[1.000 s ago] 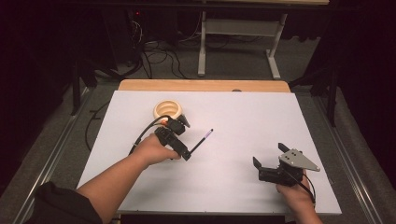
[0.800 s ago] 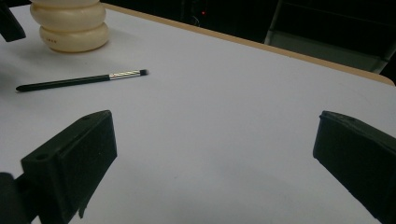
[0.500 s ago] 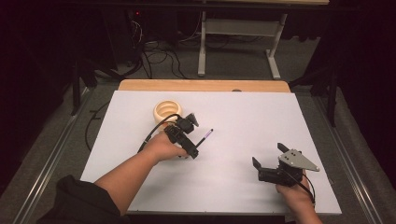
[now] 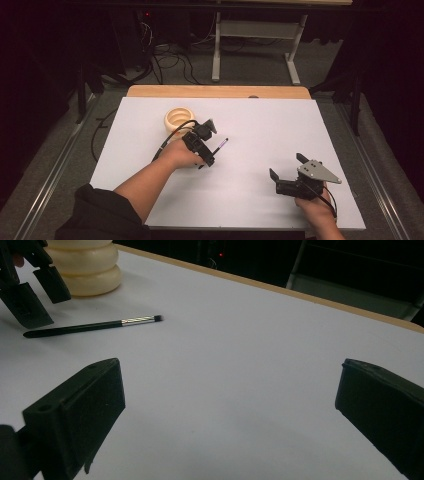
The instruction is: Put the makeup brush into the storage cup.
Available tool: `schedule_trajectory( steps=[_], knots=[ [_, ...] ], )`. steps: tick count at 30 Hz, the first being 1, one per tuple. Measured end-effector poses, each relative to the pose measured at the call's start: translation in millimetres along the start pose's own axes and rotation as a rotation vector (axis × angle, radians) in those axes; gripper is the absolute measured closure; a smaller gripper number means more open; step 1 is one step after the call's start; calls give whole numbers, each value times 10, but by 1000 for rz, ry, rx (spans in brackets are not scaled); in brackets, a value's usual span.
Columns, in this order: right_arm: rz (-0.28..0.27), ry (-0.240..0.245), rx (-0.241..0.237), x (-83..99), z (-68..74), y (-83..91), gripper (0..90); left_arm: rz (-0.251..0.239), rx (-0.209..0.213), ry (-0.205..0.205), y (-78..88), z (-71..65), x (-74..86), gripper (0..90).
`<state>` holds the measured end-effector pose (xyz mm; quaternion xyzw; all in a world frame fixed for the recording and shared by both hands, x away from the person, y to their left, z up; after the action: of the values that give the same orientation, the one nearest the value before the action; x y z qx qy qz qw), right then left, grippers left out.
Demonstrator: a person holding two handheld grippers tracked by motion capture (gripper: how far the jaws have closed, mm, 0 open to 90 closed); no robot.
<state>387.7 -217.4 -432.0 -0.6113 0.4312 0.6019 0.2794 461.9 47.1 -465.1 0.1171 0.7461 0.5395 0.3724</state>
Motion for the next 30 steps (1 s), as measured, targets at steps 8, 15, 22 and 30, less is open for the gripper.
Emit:
schedule_trajectory(
  steps=[8,15,22,30],
  knots=[
    [0,-4,-4,0,14,1,7,29,10,-41,-57,-61,-42,439],
    [1,-8,-5,3,19,2,7,44,21,-54,-72,-45,-50,576],
    [2,-6,-4,4,16,-3,7,52,27,-78,-113,-61,-72,702],
    [-5,1,-9,-3,13,-4,7,80,-16,-91,-137,-68,-72,762]
  ],
)
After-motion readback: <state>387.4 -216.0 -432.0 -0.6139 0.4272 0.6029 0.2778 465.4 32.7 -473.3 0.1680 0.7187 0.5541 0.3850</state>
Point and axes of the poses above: each handheld gripper's, and its own axes: y roughly backward along the jaws, x roughly out of its underside, z roughly to its left, the point moved 8 cm from there along -y, roughly forward along the jaws, and after that the axes turned 12 degrees about -z, right-handed, at the moved point
